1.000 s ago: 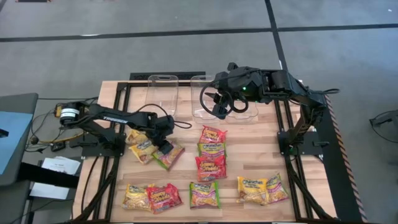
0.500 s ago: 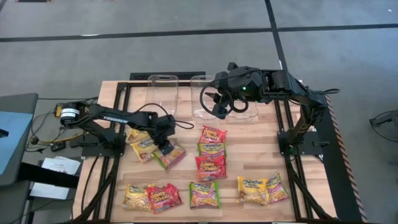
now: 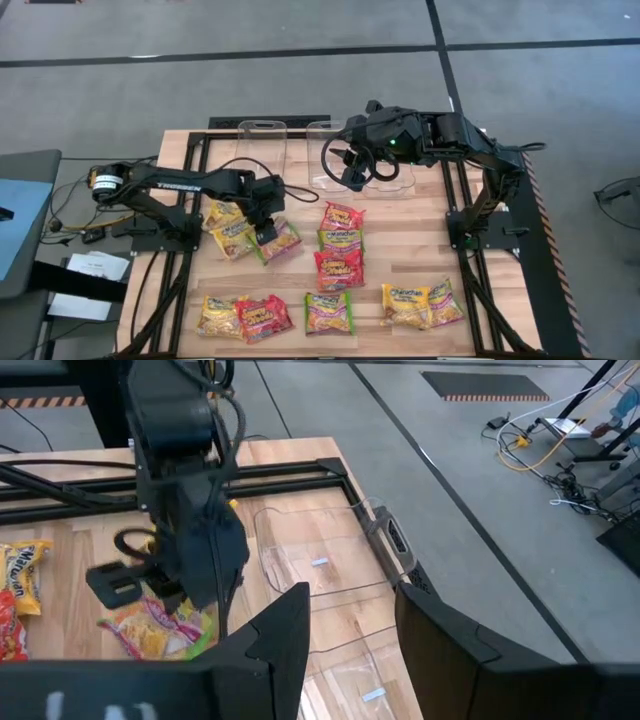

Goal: Sort Maruchan noodles
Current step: Put the green noodle pack into the left transparent bin

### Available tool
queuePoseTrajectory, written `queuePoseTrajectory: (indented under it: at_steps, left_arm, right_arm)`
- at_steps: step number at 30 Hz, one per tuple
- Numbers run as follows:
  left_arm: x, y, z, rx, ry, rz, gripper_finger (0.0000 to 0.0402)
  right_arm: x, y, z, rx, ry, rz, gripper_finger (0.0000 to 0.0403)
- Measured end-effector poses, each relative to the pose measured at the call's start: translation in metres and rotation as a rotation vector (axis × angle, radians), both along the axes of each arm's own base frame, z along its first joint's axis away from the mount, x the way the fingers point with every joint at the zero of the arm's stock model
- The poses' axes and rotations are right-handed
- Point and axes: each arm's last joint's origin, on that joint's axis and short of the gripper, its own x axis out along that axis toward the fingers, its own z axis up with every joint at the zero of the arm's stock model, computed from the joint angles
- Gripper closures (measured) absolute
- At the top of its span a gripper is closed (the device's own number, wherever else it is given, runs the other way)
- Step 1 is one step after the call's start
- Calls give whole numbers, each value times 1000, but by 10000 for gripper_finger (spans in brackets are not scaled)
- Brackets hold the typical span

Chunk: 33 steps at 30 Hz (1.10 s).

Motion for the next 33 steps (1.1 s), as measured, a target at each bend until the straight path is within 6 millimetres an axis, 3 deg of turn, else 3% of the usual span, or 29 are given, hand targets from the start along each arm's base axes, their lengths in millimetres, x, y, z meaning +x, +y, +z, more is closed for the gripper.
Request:
queuePoseTrajectory:
  at_steps: [12, 18, 26, 33]
  left_arm:
    - [-13, 6, 80, 301, -66, -62, 401]
    - [-26, 21, 113, 520, -57, -52, 401]
    - [-39, 57, 125, 915, 132, -106, 401]
    - [-34, 94, 128, 1075, 167, -129, 401]
  right_arm:
    - [0, 0, 0, 0, 0, -1, 229]
    - [0, 0, 0, 2, -2, -2, 229]
    - [0, 0, 0, 2, -2, -2, 229]
    - [0, 0, 0, 2, 1, -2, 229]
